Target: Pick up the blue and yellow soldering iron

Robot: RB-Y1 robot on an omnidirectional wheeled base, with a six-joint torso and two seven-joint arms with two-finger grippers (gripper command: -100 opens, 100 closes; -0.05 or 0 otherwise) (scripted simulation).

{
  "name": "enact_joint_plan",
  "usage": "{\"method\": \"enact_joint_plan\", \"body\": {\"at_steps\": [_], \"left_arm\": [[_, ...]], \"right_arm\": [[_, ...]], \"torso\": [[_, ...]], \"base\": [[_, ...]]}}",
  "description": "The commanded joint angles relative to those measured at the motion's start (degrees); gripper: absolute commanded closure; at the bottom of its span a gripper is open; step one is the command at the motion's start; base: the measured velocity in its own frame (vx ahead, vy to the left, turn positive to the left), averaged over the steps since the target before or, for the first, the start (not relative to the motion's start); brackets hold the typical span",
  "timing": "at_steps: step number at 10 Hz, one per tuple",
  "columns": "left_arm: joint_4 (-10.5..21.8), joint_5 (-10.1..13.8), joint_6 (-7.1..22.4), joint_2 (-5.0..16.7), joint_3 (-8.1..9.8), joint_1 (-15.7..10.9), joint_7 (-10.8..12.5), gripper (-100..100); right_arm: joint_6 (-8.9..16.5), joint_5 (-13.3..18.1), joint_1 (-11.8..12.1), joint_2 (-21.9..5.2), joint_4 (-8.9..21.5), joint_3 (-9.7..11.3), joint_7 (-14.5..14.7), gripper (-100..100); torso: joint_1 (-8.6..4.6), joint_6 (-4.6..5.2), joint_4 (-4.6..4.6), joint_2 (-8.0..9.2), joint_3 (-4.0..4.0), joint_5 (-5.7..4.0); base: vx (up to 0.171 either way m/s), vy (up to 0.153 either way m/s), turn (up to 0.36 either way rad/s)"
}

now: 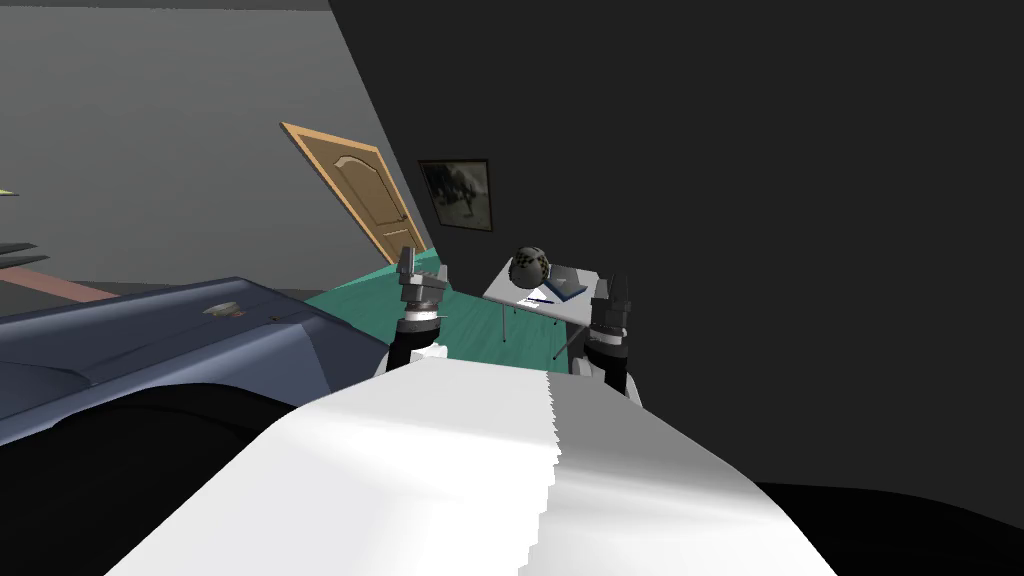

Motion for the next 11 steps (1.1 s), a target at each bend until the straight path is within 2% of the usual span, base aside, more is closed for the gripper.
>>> {"method": "enact_joint_plan", "body": {"at_steps": [1,5,6,11], "left_arm": [[0.0,0.0,0.0,0.0,0.0,0.0,0.0,0],[0.0,0.0,0.0,0.0,-0.01,0.0,0.0,0],[0.0,0.0,0.0,0.0,0.0,0.0,0.0,0],[0.0,0.0,0.0,0.0,0.0,0.0,0.0,0]], "right_arm": [[0.4,0.5,-0.4,-2.7,0.7,0.1,0.0,-100],[1.6,2.2,-2.0,-9.2,3.4,0.5,0.0,-100],[1.6,2.2,-2.0,-9.6,3.4,0.5,0.0,-100],[3.1,5.1,-4.1,-18.4,7.6,1.5,0.0,-100]], "torso": [[0.0,0.0,0.0,0.0,0.0,0.0],[0.14,-0.01,0.07,0.34,0.19,0.03],[0.14,-0.01,0.08,0.33,0.19,0.03],[0.2,0.01,0.08,0.31,0.19,0.05]], "base": [[-0.036,0.015,0.018],[-0.086,0.043,0.03],[-0.059,0.033,0.014],[-0.084,0.054,0.046]]}}
